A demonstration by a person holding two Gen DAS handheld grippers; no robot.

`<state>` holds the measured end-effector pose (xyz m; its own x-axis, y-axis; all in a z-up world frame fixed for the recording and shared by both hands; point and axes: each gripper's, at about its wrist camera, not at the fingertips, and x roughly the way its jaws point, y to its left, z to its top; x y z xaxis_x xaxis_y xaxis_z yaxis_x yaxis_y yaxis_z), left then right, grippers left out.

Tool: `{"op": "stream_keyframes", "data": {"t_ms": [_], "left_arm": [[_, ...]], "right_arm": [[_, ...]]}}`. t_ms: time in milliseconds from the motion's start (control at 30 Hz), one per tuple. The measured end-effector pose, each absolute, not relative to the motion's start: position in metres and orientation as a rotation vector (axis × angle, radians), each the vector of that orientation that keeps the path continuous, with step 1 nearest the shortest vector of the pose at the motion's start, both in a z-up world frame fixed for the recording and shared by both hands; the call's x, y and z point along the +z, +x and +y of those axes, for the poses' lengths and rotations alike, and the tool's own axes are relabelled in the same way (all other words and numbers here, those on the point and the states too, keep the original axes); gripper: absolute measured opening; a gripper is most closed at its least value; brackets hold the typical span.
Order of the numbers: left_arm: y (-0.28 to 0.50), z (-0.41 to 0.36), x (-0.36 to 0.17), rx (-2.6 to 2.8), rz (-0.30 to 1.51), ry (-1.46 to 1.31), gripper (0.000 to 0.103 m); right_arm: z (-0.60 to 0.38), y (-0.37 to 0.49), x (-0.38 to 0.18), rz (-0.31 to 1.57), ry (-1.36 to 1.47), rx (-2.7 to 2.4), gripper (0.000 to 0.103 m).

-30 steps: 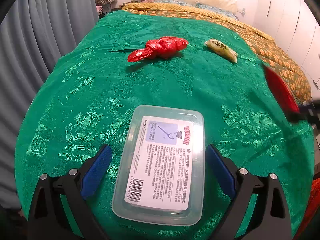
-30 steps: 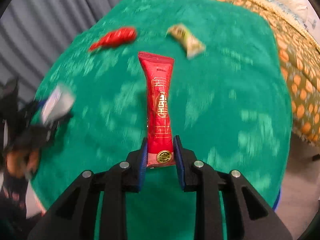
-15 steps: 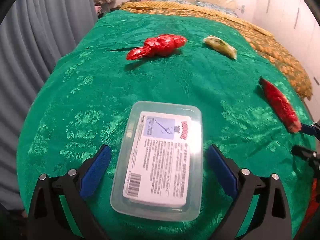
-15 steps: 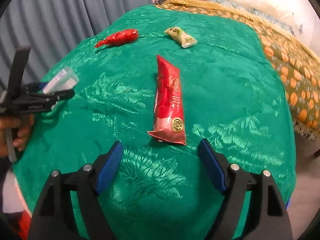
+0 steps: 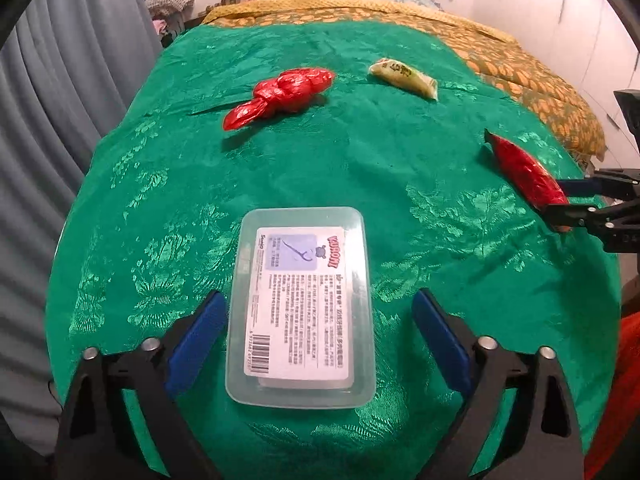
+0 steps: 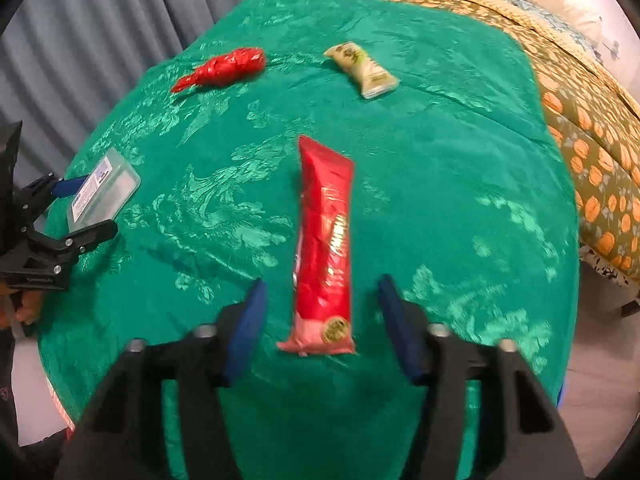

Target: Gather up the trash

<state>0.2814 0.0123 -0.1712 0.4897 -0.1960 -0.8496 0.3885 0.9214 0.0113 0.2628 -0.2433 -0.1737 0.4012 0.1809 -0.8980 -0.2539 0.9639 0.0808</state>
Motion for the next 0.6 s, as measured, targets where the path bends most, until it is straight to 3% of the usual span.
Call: {"op": "stream_keyframes", "data": {"t_ms": [33,133,600], "left_arm": [[0.283,0.013,-0.172,-0.353,1.005,0.215,0.081],[0.284,0.013,-0.175,-0.330,1.020,0.239,0.062],[0.241,-0.004,-0.143,-0.414,0.959,0.079,0.061]], "right_arm": [[-0.242,0.263,-0.174,1.124,-0.082,0.269,0.024],[-0.242,0.261,-0.170,1.114,-0.076,0.268,0.016],[-0.288,0.200,-0.137,1.013,0.077,0.291,0.015]]}}
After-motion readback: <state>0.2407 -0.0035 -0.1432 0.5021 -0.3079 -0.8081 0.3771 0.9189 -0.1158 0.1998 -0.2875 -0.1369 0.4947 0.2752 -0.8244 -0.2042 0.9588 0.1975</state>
